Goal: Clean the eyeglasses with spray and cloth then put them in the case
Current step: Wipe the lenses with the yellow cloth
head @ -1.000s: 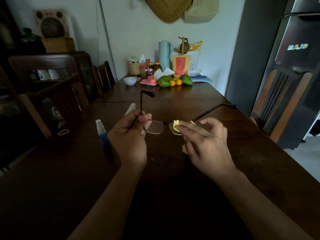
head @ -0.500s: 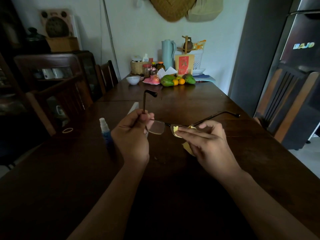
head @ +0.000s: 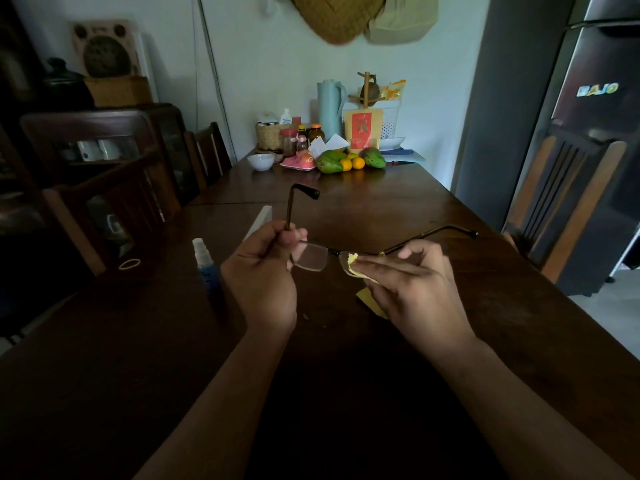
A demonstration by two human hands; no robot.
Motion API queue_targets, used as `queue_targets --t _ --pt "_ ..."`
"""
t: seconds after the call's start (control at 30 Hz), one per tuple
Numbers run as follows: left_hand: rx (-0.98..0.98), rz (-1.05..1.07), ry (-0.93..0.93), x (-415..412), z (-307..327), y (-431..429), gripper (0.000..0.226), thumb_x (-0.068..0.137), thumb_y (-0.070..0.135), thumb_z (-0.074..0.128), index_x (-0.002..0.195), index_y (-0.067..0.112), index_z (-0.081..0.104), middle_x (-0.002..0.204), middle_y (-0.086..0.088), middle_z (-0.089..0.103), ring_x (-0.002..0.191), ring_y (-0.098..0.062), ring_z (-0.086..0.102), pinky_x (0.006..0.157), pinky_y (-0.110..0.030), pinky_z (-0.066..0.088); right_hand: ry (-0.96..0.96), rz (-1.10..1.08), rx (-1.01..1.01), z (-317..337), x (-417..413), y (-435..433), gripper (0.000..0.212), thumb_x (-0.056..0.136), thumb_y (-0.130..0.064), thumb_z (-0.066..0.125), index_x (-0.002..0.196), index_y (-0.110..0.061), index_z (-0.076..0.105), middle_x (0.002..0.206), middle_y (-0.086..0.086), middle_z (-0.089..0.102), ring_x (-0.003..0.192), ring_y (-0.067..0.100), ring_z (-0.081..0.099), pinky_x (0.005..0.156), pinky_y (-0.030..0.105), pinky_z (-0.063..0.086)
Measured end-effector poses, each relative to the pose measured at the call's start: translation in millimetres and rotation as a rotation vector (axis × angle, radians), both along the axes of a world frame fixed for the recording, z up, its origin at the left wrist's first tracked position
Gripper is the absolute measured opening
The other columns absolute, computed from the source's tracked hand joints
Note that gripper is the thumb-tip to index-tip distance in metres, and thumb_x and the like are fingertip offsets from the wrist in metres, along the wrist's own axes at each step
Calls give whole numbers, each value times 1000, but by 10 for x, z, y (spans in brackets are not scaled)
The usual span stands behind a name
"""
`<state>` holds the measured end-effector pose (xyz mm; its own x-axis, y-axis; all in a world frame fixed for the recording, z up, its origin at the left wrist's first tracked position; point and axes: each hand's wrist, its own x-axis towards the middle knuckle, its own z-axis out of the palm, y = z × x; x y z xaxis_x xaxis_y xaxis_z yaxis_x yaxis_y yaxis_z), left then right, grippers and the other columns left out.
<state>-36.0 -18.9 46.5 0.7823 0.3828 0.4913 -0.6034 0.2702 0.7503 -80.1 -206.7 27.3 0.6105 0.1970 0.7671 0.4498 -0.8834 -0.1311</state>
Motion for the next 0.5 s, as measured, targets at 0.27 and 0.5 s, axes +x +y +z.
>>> queue_targets --t 0.27,0.5 --pt "60 29 44 -12 30 -22 12 89 5 67 92 12 76 79 -4 76 75 -16 74 63 -21 55 -21 -125 -22 12 -3 -38 19 88 -31 72 106 -27 75 104 -11 73 106 24 46 77 40 40" --pt "106 -37 206 10 89 18 9 86 12 74 95 15 74 82 -1 77 80 -13 76 64 -21 58 56 -22 144 -6 20 -82 10 83 -26 77 92 -28 76 86 -20 68 102 19 42 80 44 42"
